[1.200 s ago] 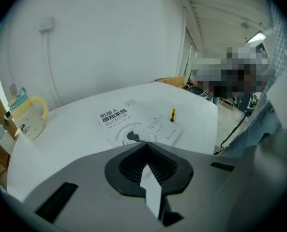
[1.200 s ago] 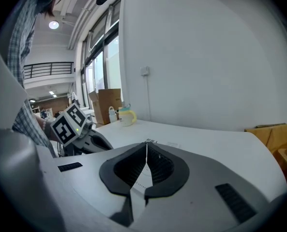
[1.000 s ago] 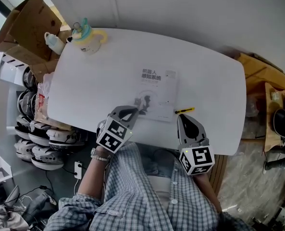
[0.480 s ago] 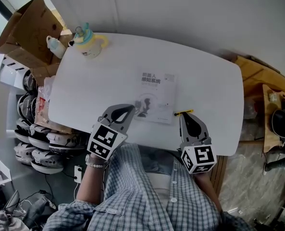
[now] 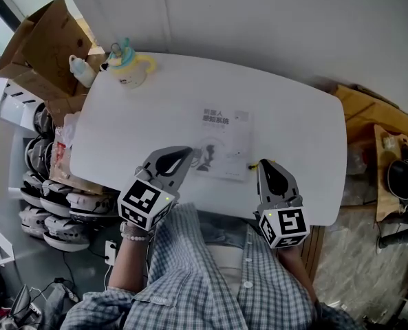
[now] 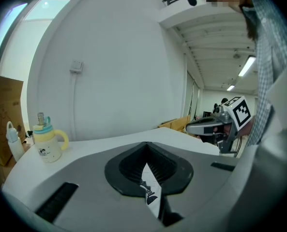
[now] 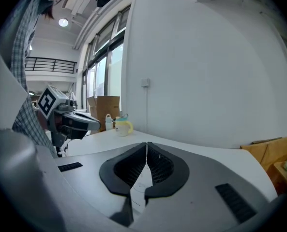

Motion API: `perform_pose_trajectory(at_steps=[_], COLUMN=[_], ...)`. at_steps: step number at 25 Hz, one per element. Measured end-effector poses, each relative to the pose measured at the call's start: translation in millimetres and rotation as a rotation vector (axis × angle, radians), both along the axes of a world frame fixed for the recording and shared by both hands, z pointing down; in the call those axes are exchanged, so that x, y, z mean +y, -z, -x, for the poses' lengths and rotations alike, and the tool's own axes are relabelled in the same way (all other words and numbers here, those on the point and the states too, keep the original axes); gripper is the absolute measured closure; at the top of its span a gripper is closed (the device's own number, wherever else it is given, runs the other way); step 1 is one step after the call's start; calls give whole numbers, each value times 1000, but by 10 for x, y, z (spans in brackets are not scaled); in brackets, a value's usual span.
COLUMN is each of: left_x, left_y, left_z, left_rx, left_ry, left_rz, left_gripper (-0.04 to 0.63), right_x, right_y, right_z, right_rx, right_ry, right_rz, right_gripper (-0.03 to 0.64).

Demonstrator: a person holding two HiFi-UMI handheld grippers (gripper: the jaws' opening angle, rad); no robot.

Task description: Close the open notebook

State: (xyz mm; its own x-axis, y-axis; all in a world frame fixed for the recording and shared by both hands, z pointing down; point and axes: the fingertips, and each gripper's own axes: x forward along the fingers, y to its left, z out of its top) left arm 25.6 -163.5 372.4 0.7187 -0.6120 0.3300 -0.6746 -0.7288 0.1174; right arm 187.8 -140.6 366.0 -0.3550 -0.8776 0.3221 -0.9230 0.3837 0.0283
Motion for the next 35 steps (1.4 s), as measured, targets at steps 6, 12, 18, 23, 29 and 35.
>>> perform_pose_trajectory(at_steps=[6,12,18,23,29,35], left_x=[1,14,23,42,46,51], left_y=[20,62,80,76,85,104], left_z=[-48,-89,-77,-49,-27,-42], left_rx=[27,34,40,47,55,70], left_ry=[-6,-13,-18,-13,-5,-3], left_rz=[-2,-9,-11,-7,-6,-5], left_gripper=[589,589,589,589,589,589], right_x=[5,-7,-34,-15,16,46], right_y=[58,80,74,76,65,61], right_z=[-6,-63,-80,-52,-32,-35], right_rx=[31,30,30,30,31,37], right_ry=[15,3,-1,4,7,10], right_rz=[-20,-28,-32,-33,-28,-24], right_gripper=[594,595,594,595,595,595])
